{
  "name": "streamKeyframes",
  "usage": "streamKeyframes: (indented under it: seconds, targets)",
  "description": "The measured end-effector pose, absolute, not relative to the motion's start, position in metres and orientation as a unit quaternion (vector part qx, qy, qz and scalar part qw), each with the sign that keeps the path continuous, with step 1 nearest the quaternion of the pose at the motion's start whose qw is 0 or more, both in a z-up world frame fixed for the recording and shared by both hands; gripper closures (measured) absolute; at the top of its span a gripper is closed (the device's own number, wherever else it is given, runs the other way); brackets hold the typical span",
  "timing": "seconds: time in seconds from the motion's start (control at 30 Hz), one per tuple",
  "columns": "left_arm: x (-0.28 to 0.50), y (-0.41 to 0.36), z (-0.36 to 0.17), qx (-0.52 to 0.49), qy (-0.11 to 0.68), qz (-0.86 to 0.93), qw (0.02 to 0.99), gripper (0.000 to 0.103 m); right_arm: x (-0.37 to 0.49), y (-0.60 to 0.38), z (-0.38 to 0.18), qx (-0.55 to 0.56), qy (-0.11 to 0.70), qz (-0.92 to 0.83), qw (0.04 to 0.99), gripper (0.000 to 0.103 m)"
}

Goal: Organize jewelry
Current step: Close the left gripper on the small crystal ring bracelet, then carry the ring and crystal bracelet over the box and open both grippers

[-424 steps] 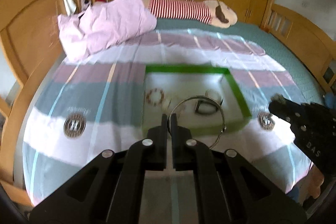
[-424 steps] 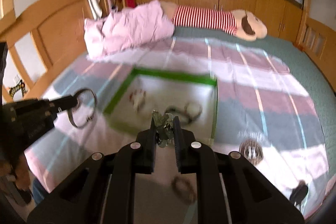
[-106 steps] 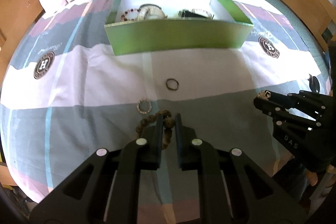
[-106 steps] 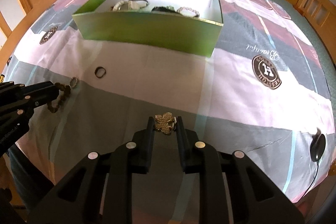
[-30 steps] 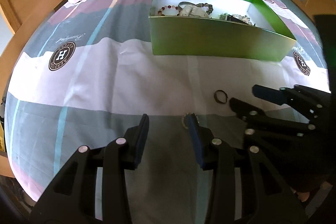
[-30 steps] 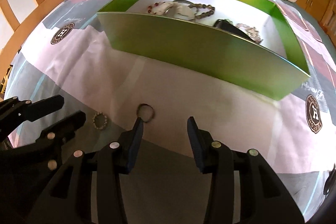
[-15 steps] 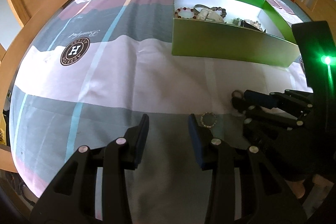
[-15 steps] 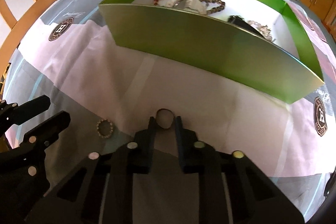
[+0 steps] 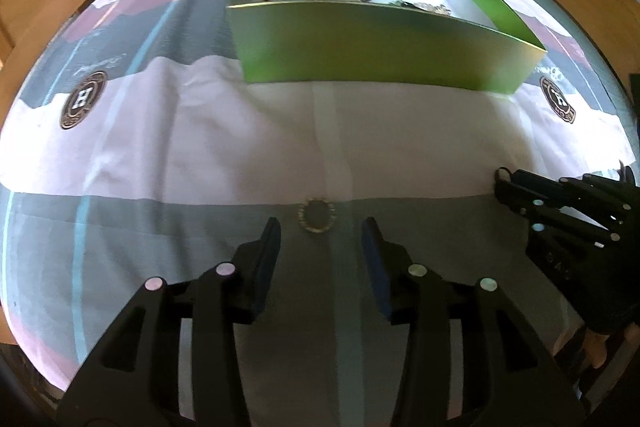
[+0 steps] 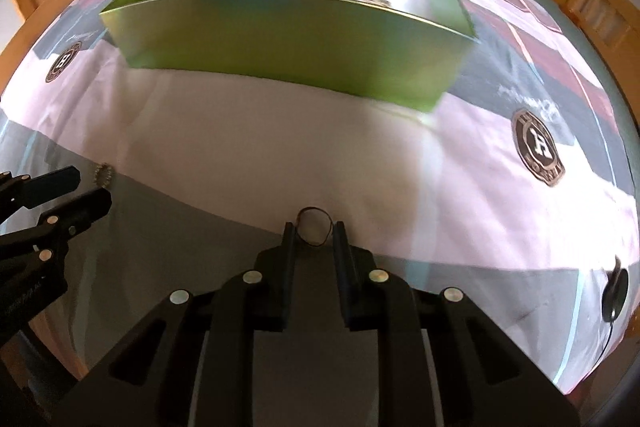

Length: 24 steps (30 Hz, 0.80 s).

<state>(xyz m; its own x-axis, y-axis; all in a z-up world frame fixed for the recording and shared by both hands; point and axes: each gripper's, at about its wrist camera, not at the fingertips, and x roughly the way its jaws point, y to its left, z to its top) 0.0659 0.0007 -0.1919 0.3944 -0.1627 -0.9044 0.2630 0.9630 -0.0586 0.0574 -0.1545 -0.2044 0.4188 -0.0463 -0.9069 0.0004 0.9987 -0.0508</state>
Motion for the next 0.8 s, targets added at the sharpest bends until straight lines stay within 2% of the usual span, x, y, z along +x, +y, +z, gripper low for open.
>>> streamKeyframes:
  seconds: [0.13, 0.2, 0.23, 0.47, 0.53, 0.67, 0.73, 0.8]
  targets:
    - [0.07, -0.003, -0.201, 0.045, 0.546, -0.126, 0.827, 0.057, 0.054, -0.159, -0.204, -0.014, 0.539, -0.012, 0.842, 0.081]
    - [0.07, 0.0, -0.204, 0.037, 0.548, -0.125, 0.826, 0.058, 0.05, -0.163, -0.201, -0.005, 0.536, -0.009, 0.844, 0.068]
    - [0.071, 0.002, -0.203, 0.033, 0.548, -0.126, 0.826, 0.059, 0.048, -0.164, -0.199, -0.001, 0.533, -0.007, 0.846, 0.068]
    - [0.074, 0.005, -0.202, 0.031, 0.548, -0.124, 0.827, 0.061, 0.048, -0.164, -0.201, 0.001, 0.537, -0.008, 0.844, 0.068]
    - [0.075, 0.004, -0.203, 0.034, 0.548, -0.121, 0.827, 0.068, 0.047, -0.162, -0.203, -0.001, 0.538, -0.009, 0.843, 0.068]
    - [0.074, 0.002, -0.204, 0.042, 0.545, -0.119, 0.829, 0.074, 0.048, -0.158, -0.204, -0.007, 0.536, -0.012, 0.844, 0.068]
    - [0.074, 0.002, -0.203, 0.044, 0.544, -0.116, 0.83, 0.081, 0.046, -0.157, -0.204, -0.007, 0.535, -0.012, 0.845, 0.071]
    - [0.075, 0.001, -0.203, 0.045, 0.544, -0.117, 0.83, 0.082, 0.046, -0.156, -0.204, -0.008, 0.535, -0.01, 0.845, 0.083]
